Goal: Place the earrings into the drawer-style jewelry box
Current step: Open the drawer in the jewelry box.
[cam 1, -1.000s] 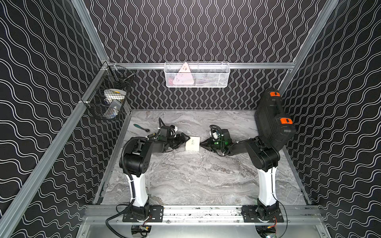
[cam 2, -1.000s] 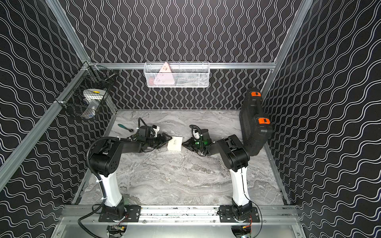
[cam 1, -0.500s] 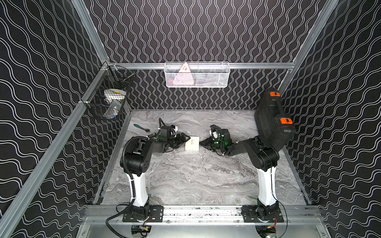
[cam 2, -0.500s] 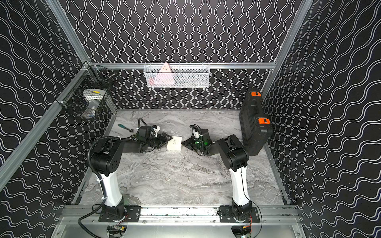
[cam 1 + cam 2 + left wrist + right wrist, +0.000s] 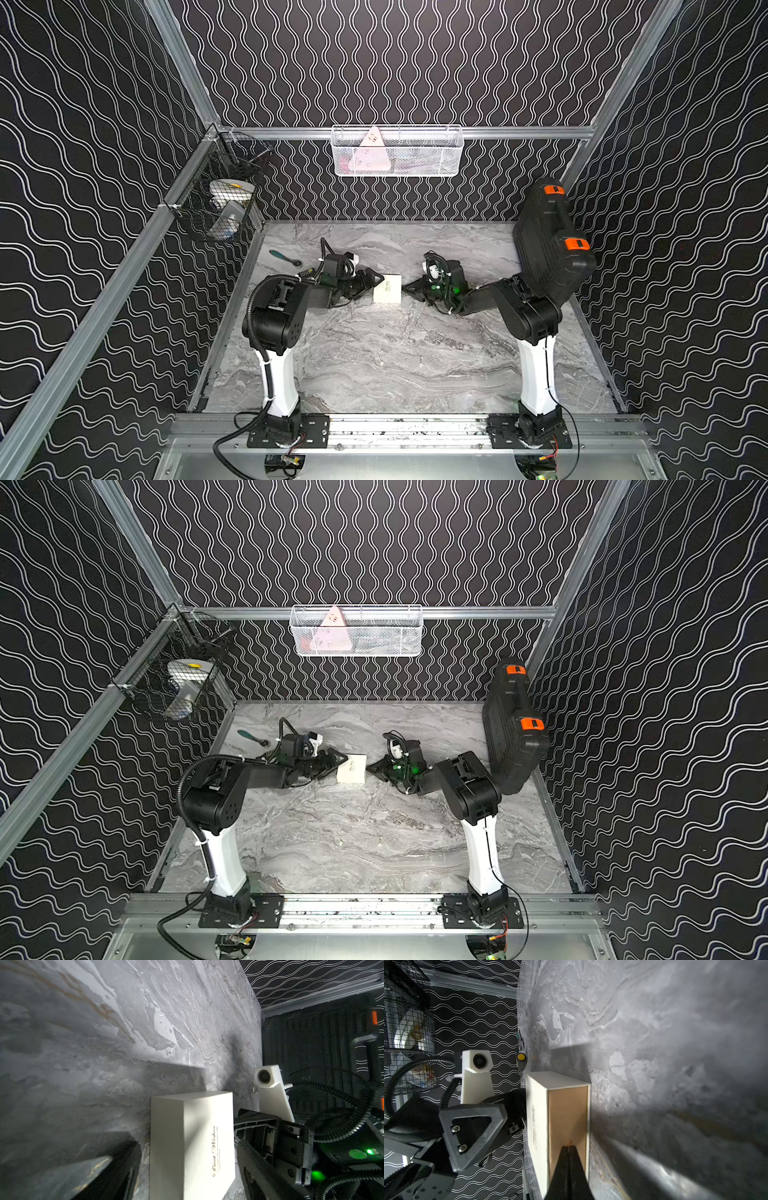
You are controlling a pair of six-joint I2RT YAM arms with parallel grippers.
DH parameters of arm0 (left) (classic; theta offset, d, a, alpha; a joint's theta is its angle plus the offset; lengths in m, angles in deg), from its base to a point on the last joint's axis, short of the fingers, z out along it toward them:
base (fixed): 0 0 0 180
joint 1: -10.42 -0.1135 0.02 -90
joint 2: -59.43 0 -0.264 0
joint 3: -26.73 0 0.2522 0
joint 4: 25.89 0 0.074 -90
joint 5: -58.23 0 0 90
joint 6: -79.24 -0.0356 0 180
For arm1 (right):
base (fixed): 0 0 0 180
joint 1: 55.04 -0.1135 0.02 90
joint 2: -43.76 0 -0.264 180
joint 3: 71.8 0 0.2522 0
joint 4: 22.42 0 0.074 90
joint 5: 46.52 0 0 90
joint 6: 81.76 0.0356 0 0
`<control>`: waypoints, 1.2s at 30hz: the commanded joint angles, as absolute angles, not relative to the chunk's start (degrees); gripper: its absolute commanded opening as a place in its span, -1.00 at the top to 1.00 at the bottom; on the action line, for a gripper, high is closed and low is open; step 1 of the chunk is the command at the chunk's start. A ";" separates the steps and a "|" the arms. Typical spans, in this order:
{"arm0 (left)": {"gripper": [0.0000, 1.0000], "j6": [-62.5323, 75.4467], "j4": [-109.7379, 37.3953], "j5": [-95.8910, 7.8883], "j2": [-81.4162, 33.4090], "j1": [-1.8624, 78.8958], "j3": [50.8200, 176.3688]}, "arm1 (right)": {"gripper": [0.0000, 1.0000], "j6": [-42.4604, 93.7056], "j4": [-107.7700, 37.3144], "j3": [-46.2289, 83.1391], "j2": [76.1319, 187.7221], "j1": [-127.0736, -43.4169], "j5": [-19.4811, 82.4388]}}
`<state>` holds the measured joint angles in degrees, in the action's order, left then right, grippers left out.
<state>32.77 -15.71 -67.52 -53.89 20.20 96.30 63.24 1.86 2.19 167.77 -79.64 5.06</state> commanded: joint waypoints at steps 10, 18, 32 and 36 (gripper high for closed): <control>-0.66 23.75 -35.32 -55.84 -53.60 24.50 101.29 | 1.00 60.71 -1.31 2.35 166.03 -79.65 6.81; -0.41 18.24 -48.46 -48.30 -55.48 25.90 107.35 | 1.00 58.37 -5.32 3.00 165.40 -79.56 7.90; -0.14 16.72 -52.84 -45.44 -56.61 26.05 109.57 | 1.00 55.97 -7.70 1.69 163.67 -78.19 8.75; -0.19 16.57 -52.97 -45.75 -56.72 26.06 109.79 | 1.00 55.46 -7.96 1.23 163.10 -77.86 8.93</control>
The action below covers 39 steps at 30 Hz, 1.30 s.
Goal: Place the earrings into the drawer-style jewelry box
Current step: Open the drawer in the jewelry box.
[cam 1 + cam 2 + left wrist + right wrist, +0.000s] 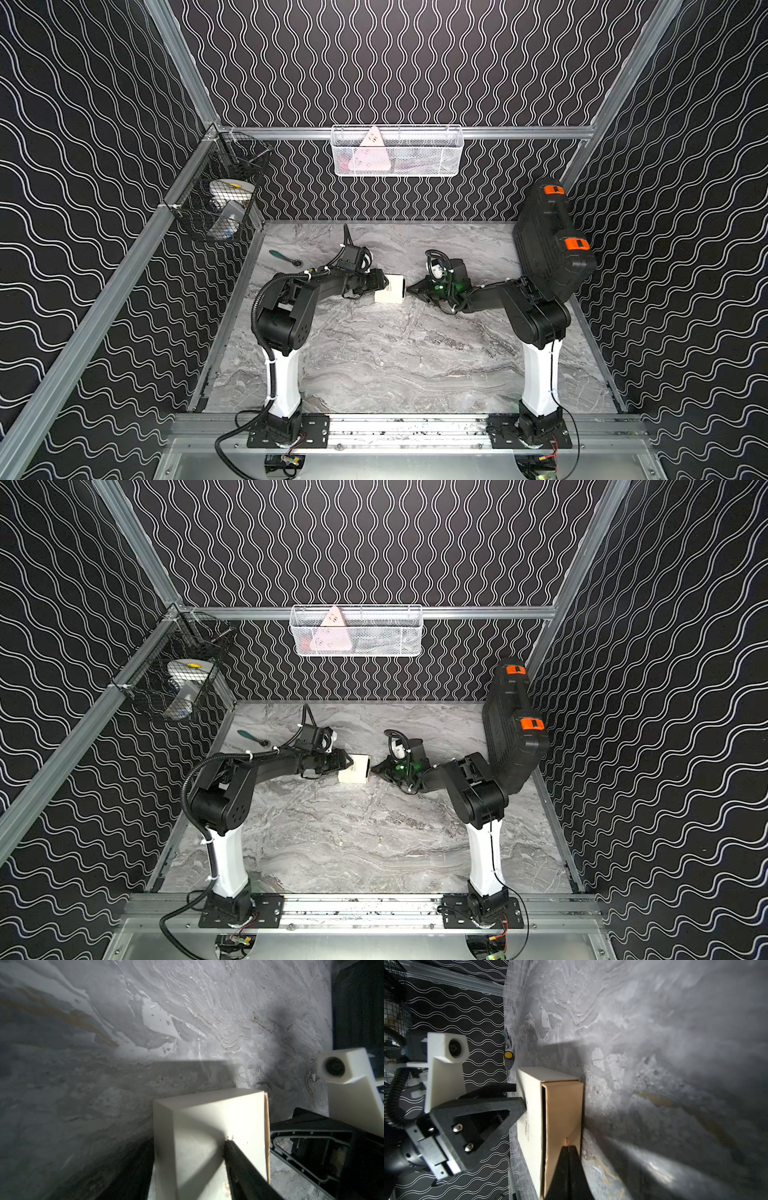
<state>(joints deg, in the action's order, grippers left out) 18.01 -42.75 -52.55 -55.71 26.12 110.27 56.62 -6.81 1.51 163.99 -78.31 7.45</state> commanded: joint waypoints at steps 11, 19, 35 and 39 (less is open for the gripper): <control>-0.34 16.75 -52.32 -46.63 -57.28 26.06 109.75 | 1.00 53.85 -8.35 -1.83 161.23 -74.34 9.42; -0.33 16.49 -52.75 -46.27 -57.56 26.06 110.19 | 1.00 53.06 -8.58 -3.94 160.04 -71.51 9.45; -0.32 15.87 -52.49 -46.63 -57.64 25.97 110.55 | 1.00 50.49 -11.39 -4.60 157.14 -70.07 10.08; -0.32 15.69 -52.70 -46.54 -57.47 26.04 110.63 | 1.00 50.29 -11.57 -4.77 156.97 -69.98 10.24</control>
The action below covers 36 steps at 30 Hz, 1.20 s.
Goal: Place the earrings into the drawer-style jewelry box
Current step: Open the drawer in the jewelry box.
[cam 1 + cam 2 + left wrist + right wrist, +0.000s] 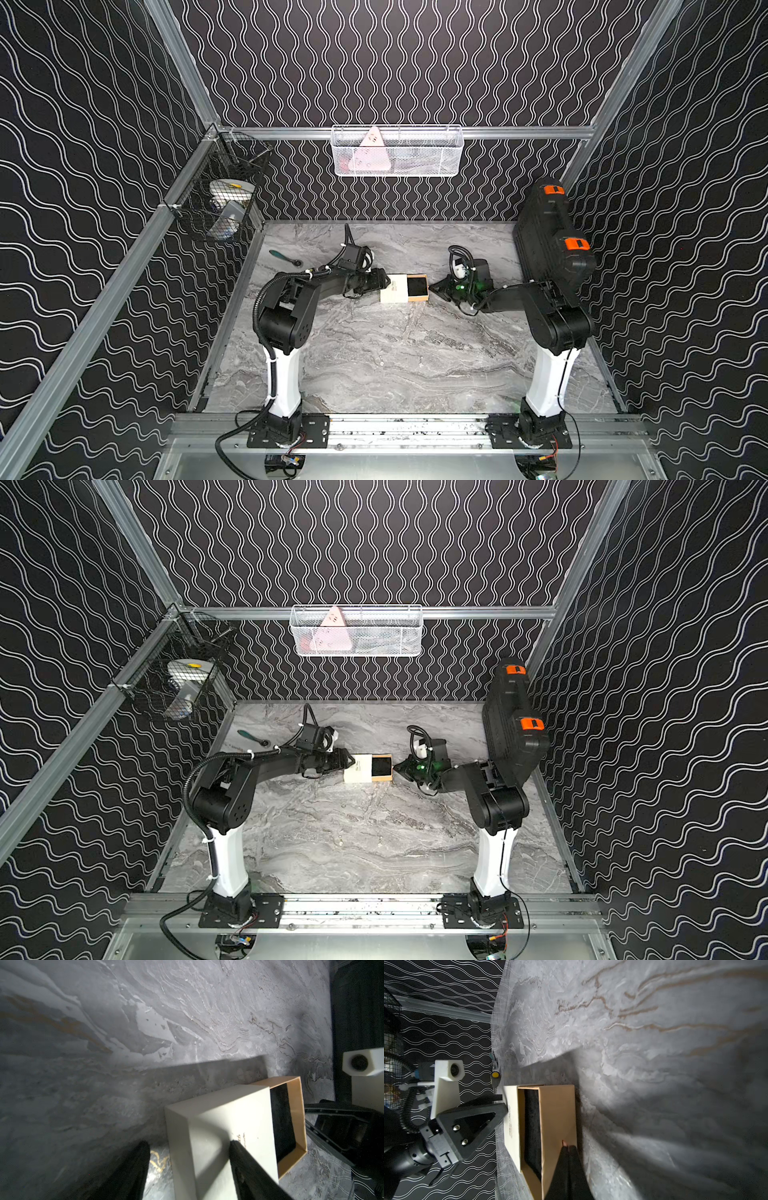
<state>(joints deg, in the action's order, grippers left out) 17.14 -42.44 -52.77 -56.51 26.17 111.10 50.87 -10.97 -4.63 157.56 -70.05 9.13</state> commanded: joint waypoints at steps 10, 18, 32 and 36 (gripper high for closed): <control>-0.33 15.77 -52.84 -46.36 -57.29 26.02 110.89 | 1.00 50.78 -10.60 -5.48 157.28 -69.80 10.27; -0.33 15.61 -53.04 -46.19 -57.12 26.05 111.07 | 1.00 51.04 -10.07 -5.74 157.26 -69.57 10.12; -0.48 15.52 -51.87 -47.19 -55.59 26.11 110.41 | 0.70 49.59 -16.26 -3.89 154.17 -69.28 11.30; -0.56 15.51 -52.15 -46.71 -54.89 26.08 110.58 | 0.43 48.79 -21.64 -3.64 151.22 -68.90 13.55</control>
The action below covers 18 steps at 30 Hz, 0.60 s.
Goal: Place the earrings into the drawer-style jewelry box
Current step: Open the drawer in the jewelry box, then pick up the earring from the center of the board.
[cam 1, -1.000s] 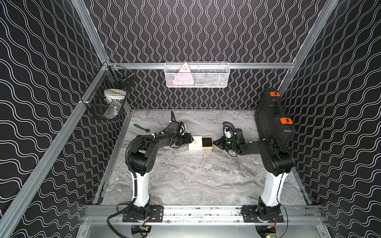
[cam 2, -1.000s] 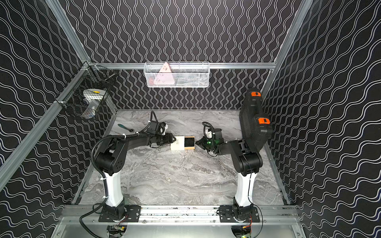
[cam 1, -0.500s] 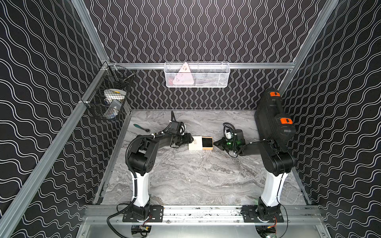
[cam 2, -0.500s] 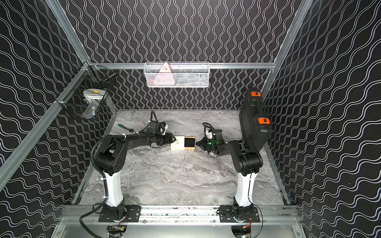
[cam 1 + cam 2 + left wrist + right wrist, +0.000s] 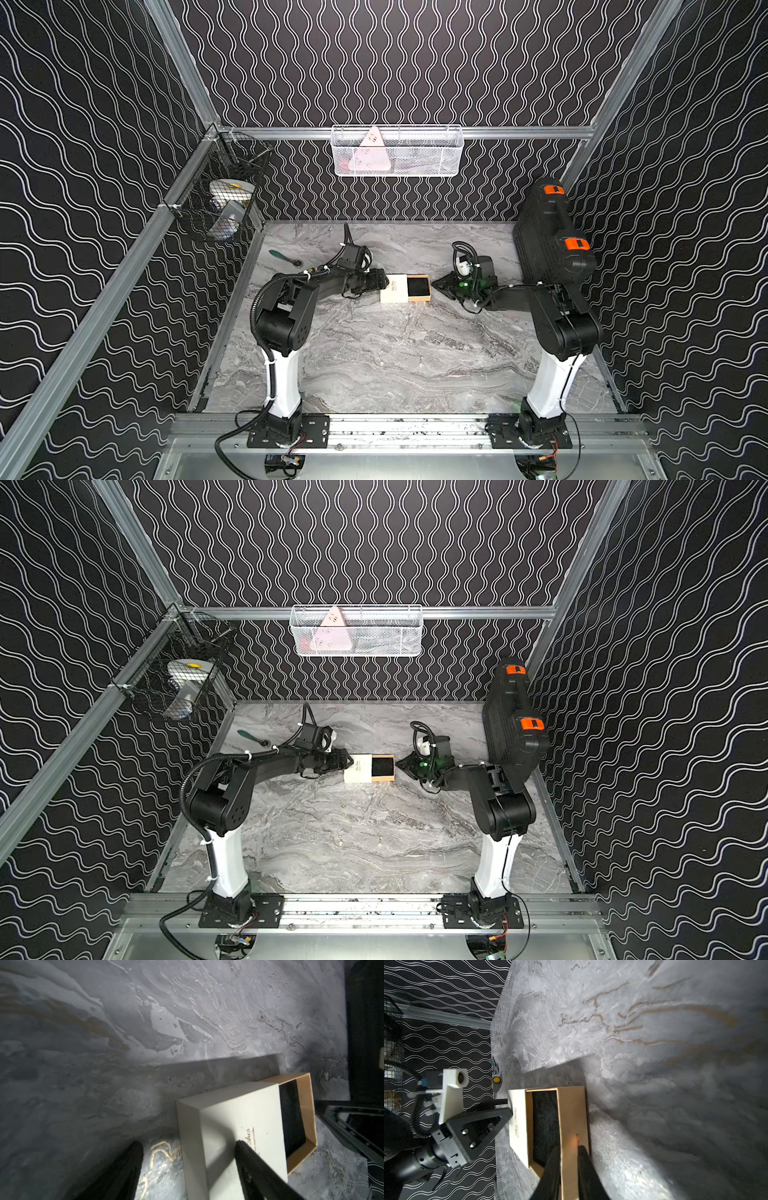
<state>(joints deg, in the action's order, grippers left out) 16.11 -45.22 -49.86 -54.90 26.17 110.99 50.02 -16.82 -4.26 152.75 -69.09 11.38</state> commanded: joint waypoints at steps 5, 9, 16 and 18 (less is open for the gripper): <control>-0.66 16.03 -52.31 -46.43 -52.52 26.06 110.20 | 0.39 47.45 -28.56 -4.56 145.46 -68.93 15.51; -0.76 16.04 -54.39 -42.19 -47.37 26.29 109.13 | 0.39 46.90 -38.76 -4.86 138.68 -69.98 18.69; -0.80 18.82 -52.30 -37.81 -33.76 30.39 101.60 | 0.38 47.05 -49.36 -8.72 127.53 -78.00 23.08; -0.77 19.58 -50.78 -38.05 -30.28 32.53 98.42 | 0.39 47.32 -51.71 -10.28 125.19 -80.75 25.05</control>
<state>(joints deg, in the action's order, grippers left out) 17.79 -51.86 -40.07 -33.13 30.93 100.72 47.61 -44.87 -9.02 127.33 -78.64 21.17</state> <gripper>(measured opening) 0.893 0.308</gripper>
